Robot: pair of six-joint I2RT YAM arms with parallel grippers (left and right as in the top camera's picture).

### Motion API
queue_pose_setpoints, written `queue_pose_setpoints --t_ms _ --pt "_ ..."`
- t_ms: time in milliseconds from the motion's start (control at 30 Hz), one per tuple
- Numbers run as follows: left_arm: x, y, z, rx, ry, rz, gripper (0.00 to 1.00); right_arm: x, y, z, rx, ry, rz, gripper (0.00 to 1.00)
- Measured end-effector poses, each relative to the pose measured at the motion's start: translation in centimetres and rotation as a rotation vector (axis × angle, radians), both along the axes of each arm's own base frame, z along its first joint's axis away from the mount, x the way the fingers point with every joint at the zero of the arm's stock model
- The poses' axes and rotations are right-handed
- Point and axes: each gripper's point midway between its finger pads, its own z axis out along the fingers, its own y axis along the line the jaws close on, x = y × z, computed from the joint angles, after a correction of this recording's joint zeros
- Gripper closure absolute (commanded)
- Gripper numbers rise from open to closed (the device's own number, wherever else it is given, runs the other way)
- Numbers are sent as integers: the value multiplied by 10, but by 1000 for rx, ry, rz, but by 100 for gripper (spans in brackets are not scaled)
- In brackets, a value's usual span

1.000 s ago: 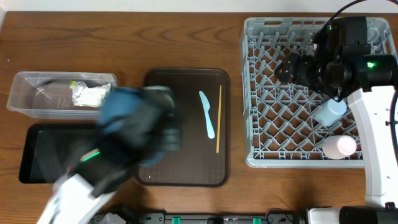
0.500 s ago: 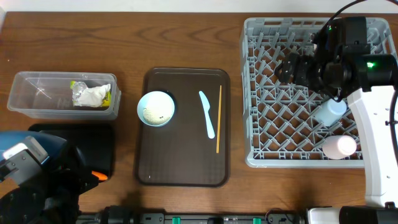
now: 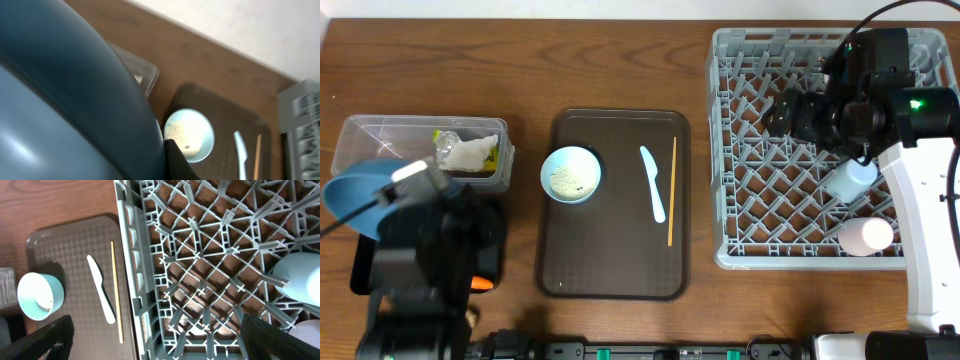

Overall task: Sort waste into correct bins and load items into the dishwasher rack
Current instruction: 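Tip the blue plate over the black tray to dump the food, then carry the blue plate with the left gripper toward the dish rack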

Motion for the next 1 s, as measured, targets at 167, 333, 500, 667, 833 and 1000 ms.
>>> queue_pose_setpoints --t_ms 167,333,500,667,833,1000 --pt "20 -2 -28 -22 119 -41 94 -1 0 0 -1 2 3 1" --pt "32 -22 -58 -97 246 -197 94 -1 0 0 -2 3 3 1" --pt "36 -44 -84 -160 370 -354 94 -1 0 0 -1 3 3 1" --pt "45 -54 -58 -136 295 -457 94 -2 0 -1 -2 10 3 1" --pt "50 -60 -31 -102 211 -520 94 -2 0 -1 -2 9 3 1" --pt "52 -62 -28 -87 192 -542 94 -5 0 -3 -3 23 3 1"
